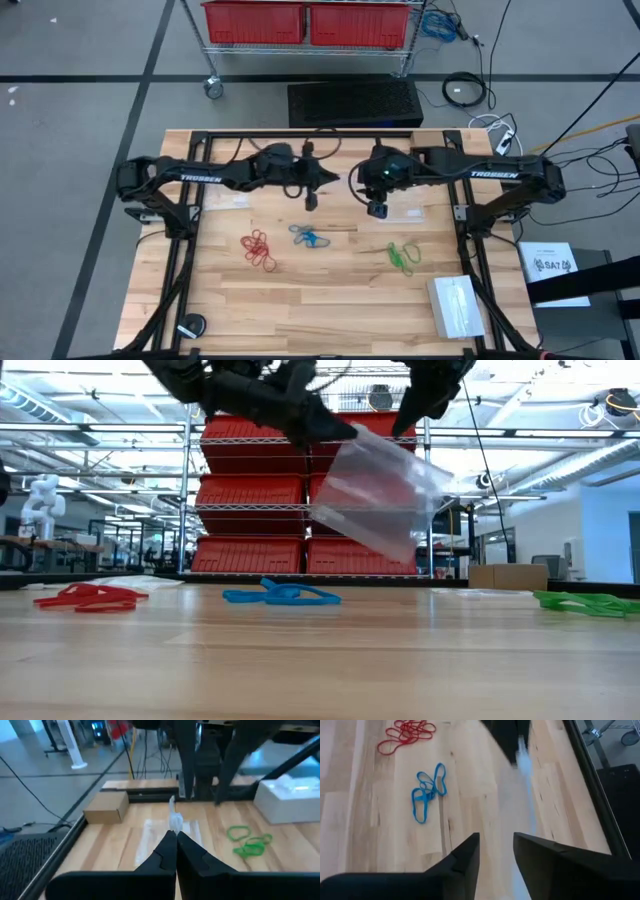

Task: Sort rubber bands
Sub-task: Open the center transparent zip bag

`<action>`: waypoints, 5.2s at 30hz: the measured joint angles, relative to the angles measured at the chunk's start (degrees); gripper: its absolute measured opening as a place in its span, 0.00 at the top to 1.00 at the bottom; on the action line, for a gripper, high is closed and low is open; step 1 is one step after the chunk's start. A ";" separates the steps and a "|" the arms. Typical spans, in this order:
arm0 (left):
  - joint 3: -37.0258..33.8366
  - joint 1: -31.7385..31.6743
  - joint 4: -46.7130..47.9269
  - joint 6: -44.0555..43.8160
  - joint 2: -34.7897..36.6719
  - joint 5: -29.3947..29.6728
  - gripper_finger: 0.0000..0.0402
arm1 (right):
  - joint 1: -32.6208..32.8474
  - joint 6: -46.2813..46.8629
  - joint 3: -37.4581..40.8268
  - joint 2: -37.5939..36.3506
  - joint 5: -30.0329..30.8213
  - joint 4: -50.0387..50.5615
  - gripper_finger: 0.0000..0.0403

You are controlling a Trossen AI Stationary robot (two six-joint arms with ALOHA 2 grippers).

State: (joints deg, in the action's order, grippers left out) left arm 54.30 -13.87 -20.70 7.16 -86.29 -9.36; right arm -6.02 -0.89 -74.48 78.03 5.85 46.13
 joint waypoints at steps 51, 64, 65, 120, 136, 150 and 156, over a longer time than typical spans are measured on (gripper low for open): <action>-29.57 -0.04 -31.07 -2.32 10.09 4.53 1.00 | -5.19 -10.52 -11.43 21.53 -13.33 -21.94 0.94; -29.57 -0.09 -32.13 -2.55 10.15 5.19 1.00 | -5.31 -9.28 -11.44 20.06 -8.71 -15.22 0.99; -29.57 -0.06 -32.02 -2.56 10.15 5.24 1.00 | -5.33 -8.66 -11.40 19.98 -8.24 -14.91 0.99; -29.55 -0.02 -30.04 -3.83 10.04 7.95 1.00 | -5.42 -6.49 -12.32 21.54 -8.69 -8.86 0.97; -29.55 -0.04 -30.93 -3.83 10.08 9.02 1.00 | -5.38 -3.76 -12.26 20.25 -5.90 11.99 0.96; -29.55 -0.11 -30.61 -3.81 10.19 9.49 1.00 | -5.33 -0.91 -12.17 20.12 -5.35 15.07 0.88; -29.51 -0.13 -29.10 -3.68 10.24 9.65 1.00 | -4.79 1.60 -12.46 18.93 -1.40 14.44 0.72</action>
State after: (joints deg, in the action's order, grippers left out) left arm 24.80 -14.00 -49.80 3.48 -76.05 0.30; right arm -10.81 0.72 -86.95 96.96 4.44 60.58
